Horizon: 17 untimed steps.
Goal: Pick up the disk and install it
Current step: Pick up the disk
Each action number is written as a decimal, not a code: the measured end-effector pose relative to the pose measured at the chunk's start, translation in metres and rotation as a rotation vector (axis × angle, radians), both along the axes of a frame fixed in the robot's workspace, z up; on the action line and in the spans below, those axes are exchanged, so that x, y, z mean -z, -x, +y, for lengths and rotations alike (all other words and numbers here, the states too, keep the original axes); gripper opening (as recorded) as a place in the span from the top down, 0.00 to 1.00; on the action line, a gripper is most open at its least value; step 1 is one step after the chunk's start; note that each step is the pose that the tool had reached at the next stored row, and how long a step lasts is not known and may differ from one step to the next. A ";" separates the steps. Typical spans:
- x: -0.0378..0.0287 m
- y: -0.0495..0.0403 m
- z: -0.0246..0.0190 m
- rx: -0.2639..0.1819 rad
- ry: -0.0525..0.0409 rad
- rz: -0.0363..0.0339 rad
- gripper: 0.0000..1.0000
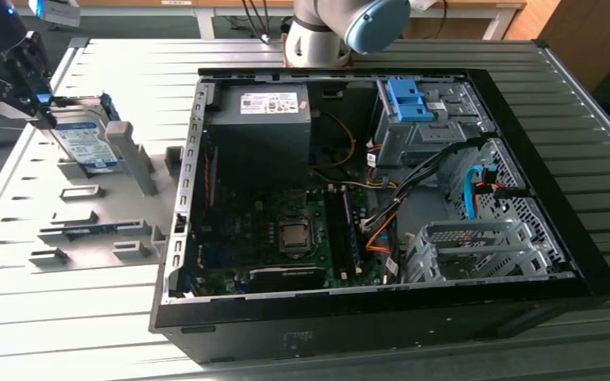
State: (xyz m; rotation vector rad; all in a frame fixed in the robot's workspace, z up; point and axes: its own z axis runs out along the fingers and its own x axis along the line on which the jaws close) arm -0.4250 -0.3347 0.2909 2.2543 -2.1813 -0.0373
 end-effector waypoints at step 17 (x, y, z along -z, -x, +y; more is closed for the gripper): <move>0.0000 -0.0001 0.0000 0.000 0.0020 -0.0001 0.64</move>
